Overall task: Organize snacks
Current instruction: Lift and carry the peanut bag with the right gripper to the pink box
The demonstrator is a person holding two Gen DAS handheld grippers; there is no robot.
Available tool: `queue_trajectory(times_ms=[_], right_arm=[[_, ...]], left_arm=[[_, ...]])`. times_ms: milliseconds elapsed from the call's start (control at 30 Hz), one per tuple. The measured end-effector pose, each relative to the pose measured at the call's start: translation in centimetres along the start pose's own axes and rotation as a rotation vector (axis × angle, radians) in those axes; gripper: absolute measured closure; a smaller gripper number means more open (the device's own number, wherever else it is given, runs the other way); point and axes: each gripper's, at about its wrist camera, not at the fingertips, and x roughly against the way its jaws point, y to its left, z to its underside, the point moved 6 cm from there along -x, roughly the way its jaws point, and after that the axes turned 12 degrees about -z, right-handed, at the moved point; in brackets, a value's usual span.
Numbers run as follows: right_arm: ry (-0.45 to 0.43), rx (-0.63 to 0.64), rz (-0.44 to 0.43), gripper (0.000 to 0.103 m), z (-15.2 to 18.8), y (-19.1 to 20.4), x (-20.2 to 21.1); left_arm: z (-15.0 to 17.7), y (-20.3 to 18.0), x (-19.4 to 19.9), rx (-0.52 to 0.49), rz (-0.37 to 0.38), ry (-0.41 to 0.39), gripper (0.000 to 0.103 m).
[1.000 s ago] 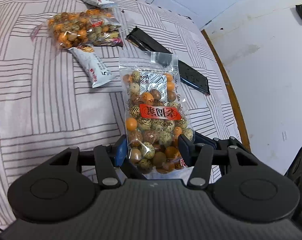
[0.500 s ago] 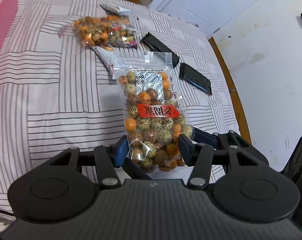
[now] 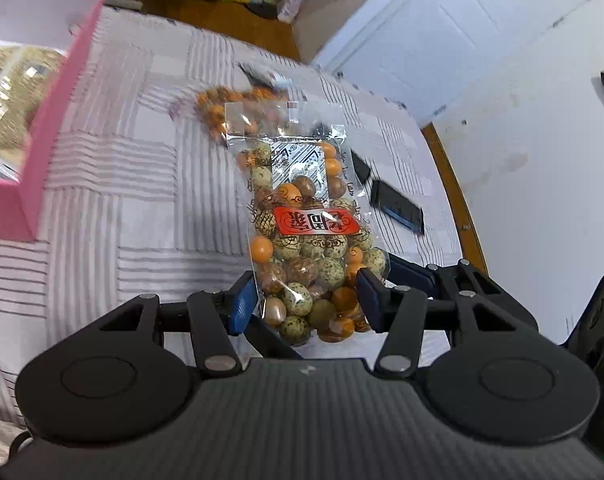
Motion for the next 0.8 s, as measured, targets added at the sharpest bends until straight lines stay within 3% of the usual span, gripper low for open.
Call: queue_trajectory(times_ms=[133,267,500,800], right_arm=[[-0.056,0.015,-0.050,0.005,-2.4,0.9,-1.0],[-0.071,0.054,-0.127,0.005,-4.9,2.7,-3.3],[-0.100,0.064,-0.292,0.005,-9.0,7.0,-6.7],[-0.112,0.005,-0.449,0.005,-11.1,11.0,-12.6]], left_arm=[[-1.7,2.0,1.9,-0.008,-0.040,-0.065,0.052],[-3.5,5.9,3.2,0.078,-0.060,-0.085,0.052],[-7.0,11.4,5.7,0.125,-0.207,-0.161,0.051],[-10.4,18.6,5.5,0.178,-0.339,-0.134,0.051]])
